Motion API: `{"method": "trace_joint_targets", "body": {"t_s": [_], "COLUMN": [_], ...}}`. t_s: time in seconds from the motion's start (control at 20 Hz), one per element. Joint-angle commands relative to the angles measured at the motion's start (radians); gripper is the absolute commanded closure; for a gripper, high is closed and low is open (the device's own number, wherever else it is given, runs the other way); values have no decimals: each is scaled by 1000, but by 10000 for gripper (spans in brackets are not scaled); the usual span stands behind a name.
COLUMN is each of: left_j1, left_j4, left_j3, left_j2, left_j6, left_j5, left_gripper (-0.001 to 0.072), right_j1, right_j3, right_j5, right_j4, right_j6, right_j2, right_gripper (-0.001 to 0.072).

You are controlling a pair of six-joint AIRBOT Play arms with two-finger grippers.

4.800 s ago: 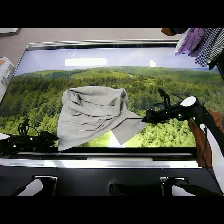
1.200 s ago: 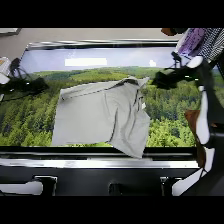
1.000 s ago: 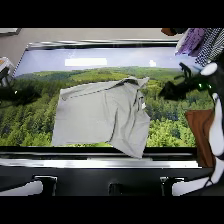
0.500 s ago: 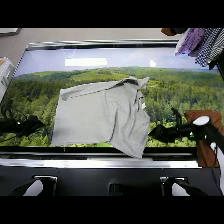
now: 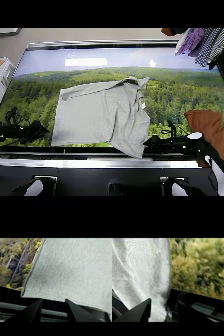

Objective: Fold the clothes and pants, and hang the long-sleeved shirts on hangers.

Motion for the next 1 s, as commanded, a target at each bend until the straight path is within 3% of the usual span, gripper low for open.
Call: {"method": "trace_joint_targets", "body": {"t_s": [0.0,0.15,0.5,0.8,0.85,0.9,0.95], "left_j1": [1,4,171,211,211,211,211], "left_j4": [-2,8,9,5,5,5,5], "left_j3": [-3,-29,-270,-288,-288,-288,-288], "left_j2": [2,20,114,111,110,110,110], "left_j6": [-7,-7,42,69,74,82,93], "left_j5": [-22,-26,40,70,70,71,71], "left_gripper": [376,376,376,376,376,376,376], "right_j1": [0,0,0,0,0,0,0], "right_j3": [-45,-46,-46,-82,-83,-83,-83], "right_j5": [-53,-61,-24,-39,-48,-64,-88], "right_j4": [90,116,121,104,102,103,109], "right_j6": [-31,-32,-31,-29,-32,-41,-46], "right_j2": [1,1,1,1,1,1,1], "right_gripper": [373,471,475,475,534,681,680]}}
